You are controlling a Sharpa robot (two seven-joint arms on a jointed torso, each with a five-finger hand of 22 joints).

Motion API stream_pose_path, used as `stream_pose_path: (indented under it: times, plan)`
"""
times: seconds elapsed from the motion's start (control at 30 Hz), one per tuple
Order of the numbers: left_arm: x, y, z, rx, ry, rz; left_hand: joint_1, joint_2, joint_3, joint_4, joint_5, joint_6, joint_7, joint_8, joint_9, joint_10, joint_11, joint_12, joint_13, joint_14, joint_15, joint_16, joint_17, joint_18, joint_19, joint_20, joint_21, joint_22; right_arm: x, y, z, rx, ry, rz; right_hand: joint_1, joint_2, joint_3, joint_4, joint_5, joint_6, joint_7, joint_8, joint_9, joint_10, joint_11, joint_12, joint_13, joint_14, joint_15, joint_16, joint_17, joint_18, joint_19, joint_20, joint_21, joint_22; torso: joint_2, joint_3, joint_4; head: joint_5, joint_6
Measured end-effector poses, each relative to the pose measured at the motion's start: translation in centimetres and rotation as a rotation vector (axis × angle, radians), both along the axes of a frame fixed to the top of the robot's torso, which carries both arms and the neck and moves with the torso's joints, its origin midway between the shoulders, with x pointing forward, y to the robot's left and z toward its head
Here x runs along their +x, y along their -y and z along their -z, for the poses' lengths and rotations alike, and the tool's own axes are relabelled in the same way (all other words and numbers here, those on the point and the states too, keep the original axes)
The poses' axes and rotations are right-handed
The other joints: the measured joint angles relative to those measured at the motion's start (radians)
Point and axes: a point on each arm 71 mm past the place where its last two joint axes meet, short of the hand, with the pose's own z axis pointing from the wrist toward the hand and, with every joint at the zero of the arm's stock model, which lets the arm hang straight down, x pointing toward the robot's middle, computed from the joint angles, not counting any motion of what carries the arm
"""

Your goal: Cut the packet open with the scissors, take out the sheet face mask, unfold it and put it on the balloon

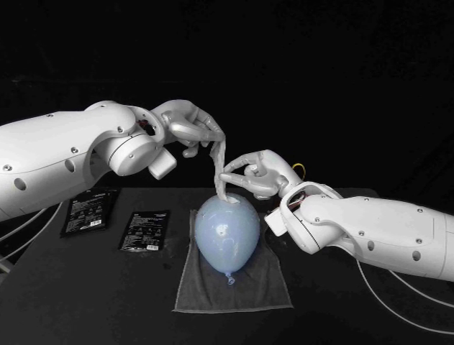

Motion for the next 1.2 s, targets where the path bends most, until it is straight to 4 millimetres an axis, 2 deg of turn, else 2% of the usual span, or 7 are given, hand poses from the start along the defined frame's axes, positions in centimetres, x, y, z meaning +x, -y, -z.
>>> stream_pose_path:
  times: [0.6,0.67,0.73,0.8,0.87,1.03,1.2]
  plan:
    - [0.01,0.02,0.07,0.005,-0.006,0.001,0.002,0.002,0.003,-0.003,0.0,0.0,0.0,-0.001,0.0,0.0,0.0,0.0,0.004,0.0,0.0,0.0,0.0,0.0,0.0,0.0,0.0,0.001,0.68,-0.6,0.2,-0.018,0.011,0.033,-0.007,-0.007,-0.018,0.007,0.0,0.0,0.0,0.006,-0.001,-0.001,-0.001,0.0,0.001,0.0,0.0,-0.001,0.0,-0.006,0.0,0.0,-0.009,0.0,0.001,-0.0007,0.0009,-0.004,0.0]
    - [0.01,0.03,0.07,0.006,-0.007,0.001,0.002,0.002,0.003,-0.003,-0.002,0.0,0.0,-0.002,0.0,0.0,0.0,0.0,0.004,0.0,0.0,0.001,0.0,0.0,0.0,0.0,0.0,0.001,0.72,-0.67,0.21,-0.022,0.011,0.038,-0.006,-0.006,-0.018,0.007,0.0,0.008,-0.008,0.012,0.001,0.003,-0.005,-0.002,0.001,0.0,0.0,0.0,0.0,-0.007,0.0,0.0,-0.009,-0.001,0.001,-0.0007,0.0009,-0.004,0.0]
    - [0.01,0.03,0.08,0.006,-0.008,0.001,0.003,0.003,0.003,-0.003,-0.002,0.0,0.0,-0.002,0.0,0.0,0.0,0.0,0.004,0.0,0.0,0.003,0.0,0.0,0.0,0.0,0.0,0.001,0.74,-0.73,0.22,-0.025,0.012,0.044,0.008,0.008,-0.018,0.007,0.0,0.022,-0.011,0.024,0.005,0.01,-0.012,0.007,0.001,-0.005,-0.006,0.002,-0.001,-0.007,0.004,-0.004,-0.002,-0.001,0.001,-0.0008,0.001,-0.004,0.0]
    - [0.01,0.03,0.09,0.007,-0.008,0.0,0.003,0.003,0.003,-0.003,-0.004,0.0,0.0,-0.003,0.0,0.0,0.0,0.0,0.004,0.0,0.0,0.003,0.0,0.0,0.0,0.0,0.0,0.001,0.76,-0.79,0.23,-0.027,0.012,0.051,0.025,0.024,-0.018,0.007,0.0,0.035,-0.023,0.038,0.01,0.021,-0.023,0.022,0.001,0.0,-0.015,0.002,-0.001,-0.007,0.009,-0.01,0.01,-0.001,0.001,-0.0008,0.0009,-0.005,0.0]
    - [0.01,0.03,0.09,0.007,-0.009,0.0,0.003,0.003,0.003,-0.003,-0.003,0.0,0.0,-0.003,0.0,0.0,0.0,0.004,0.006,0.0,0.0,0.003,0.0,0.0,0.0,0.0,0.0,0.001,0.77,-0.82,0.23,-0.029,0.011,0.056,0.034,0.03,-0.015,0.004,0.0,0.043,-0.025,0.043,0.013,0.027,-0.028,0.029,0.001,-0.002,-0.016,0.002,-0.001,-0.007,0.012,-0.013,0.017,-0.001,0.001,-0.0008,0.0007,-0.005,0.001]
    - [0.01,0.02,0.11,0.008,-0.01,0.0,0.003,0.003,0.003,-0.003,0.0,0.0,0.0,0.0,0.0,0.0,0.0,0.005,0.009,0.0,0.0,0.003,0.0,0.0,0.0,0.0,0.0,0.002,0.8,-0.91,0.24,-0.033,0.011,0.073,0.09,0.068,0.016,-0.026,0.0,0.073,-0.055,0.077,0.023,0.046,-0.048,0.082,0.0,-0.009,-0.034,0.002,-0.001,-0.007,0.014,-0.032,0.058,-0.001,0.001,-0.0007,0.0004,-0.006,0.003]
    - [0.01,0.02,0.12,0.009,-0.012,0.0,0.003,0.003,0.003,-0.003,0.0,-0.001,0.0,0.001,0.0,0.0,0.0,0.005,0.009,0.0,0.0,0.003,0.0,0.0,0.0,0.0,0.0,0.002,0.87,-0.9,0.25,-0.035,0.013,0.097,0.111,0.082,0.052,-0.043,-0.002,0.079,-0.062,0.095,0.029,0.046,-0.058,0.109,0.0,-0.014,-0.039,0.002,-0.001,-0.008,0.013,-0.043,0.078,0.0,0.001,0.0,0.0005,-0.007,0.004]
